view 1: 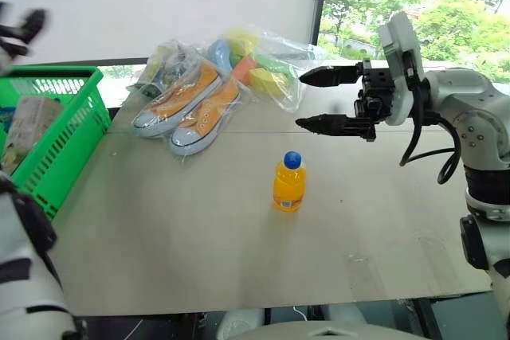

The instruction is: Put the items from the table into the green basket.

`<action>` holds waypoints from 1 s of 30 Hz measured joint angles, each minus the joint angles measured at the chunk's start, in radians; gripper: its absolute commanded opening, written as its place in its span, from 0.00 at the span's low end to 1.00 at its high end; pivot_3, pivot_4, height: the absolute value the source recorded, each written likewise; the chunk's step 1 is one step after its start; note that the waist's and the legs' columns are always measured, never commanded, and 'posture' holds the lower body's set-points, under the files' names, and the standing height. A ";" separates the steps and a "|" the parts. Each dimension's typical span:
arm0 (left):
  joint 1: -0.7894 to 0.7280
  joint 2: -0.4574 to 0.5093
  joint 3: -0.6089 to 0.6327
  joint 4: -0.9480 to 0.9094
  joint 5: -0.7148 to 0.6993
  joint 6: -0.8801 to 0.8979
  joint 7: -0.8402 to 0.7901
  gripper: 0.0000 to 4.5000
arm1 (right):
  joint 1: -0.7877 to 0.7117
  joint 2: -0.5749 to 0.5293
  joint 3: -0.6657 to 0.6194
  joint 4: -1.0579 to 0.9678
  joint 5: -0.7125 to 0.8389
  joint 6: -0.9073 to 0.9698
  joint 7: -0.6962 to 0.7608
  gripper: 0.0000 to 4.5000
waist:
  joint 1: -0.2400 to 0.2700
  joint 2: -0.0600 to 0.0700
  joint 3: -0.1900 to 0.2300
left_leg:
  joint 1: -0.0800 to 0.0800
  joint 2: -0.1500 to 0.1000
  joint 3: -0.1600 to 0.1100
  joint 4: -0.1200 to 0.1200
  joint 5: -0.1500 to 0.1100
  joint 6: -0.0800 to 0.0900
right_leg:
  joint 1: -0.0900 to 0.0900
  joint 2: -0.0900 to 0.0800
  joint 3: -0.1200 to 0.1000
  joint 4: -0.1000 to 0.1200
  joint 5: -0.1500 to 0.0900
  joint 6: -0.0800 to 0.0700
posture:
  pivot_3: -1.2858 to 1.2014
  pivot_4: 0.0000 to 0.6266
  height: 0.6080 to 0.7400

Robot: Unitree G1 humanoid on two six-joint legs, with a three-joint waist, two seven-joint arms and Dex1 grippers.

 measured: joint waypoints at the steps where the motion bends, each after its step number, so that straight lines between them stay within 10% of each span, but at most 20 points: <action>1: 0.145 -0.013 -0.011 -0.195 -0.092 0.109 -0.059 0.70 | 0.012 -0.007 -0.012 -0.016 0.010 0.008 -0.012 1.00 | -0.013 0.003 -0.001 | 0.000 0.000 0.001 0.001 0.000 0.000 | 0.000 0.000 0.001 -0.001 0.000 0.000 | 0.52 0.00 1.00; 5: 0.549 -0.111 -0.113 -0.746 -0.353 0.414 -0.153 0.70 | 0.096 -0.056 -0.076 -0.078 0.036 0.052 -0.069 1.00 | -0.075 0.008 0.000 | -0.001 0.001 0.005 0.002 -0.003 0.004 | -0.001 0.000 0.005 -0.003 0.000 0.000 | 0.50 0.00 1.00; 8: 0.666 -0.122 -0.152 -0.942 -0.386 0.452 -0.172 0.98 | 0.163 -0.092 -0.124 -0.144 0.076 0.098 -0.117 1.00 | -0.106 0.011 0.002 | 0.001 0.006 0.007 0.002 -0.004 0.006 | -0.002 0.004 0.006 -0.001 0.000 0.000 | 0.49 0.00 1.00; 10: 0.690 -0.121 -0.156 -1.000 -0.380 0.436 -0.190 0.99 | 0.194 -0.113 -0.154 -0.185 0.101 0.120 -0.143 1.00 | -0.107 0.019 0.001 | 0.005 0.006 0.008 0.002 -0.004 0.006 | 0.000 0.005 0.006 0.001 0.000 -0.002 | 0.48 0.00 1.00; 18: 0.706 -0.130 -0.286 -0.960 -0.219 0.288 -0.284 0.99 | 0.356 -0.221 -0.243 -0.328 0.186 0.196 -0.217 1.00 | -0.109 0.034 0.006 | 0.033 0.010 0.016 0.005 -0.004 0.007 | 0.030 0.015 0.006 -0.005 -0.006 -0.001 | 0.45 0.00 1.00; 30: 0.576 -0.278 -0.432 -0.832 -0.058 0.215 -0.278 0.99 | 0.629 -0.465 -0.282 -0.425 0.139 0.162 -0.126 1.00 | -0.160 0.033 0.006 | 0.032 0.009 0.024 0.007 -0.012 0.019 | 0.029 0.010 0.018 -0.007 -0.006 0.008 | 0.43 0.00 1.00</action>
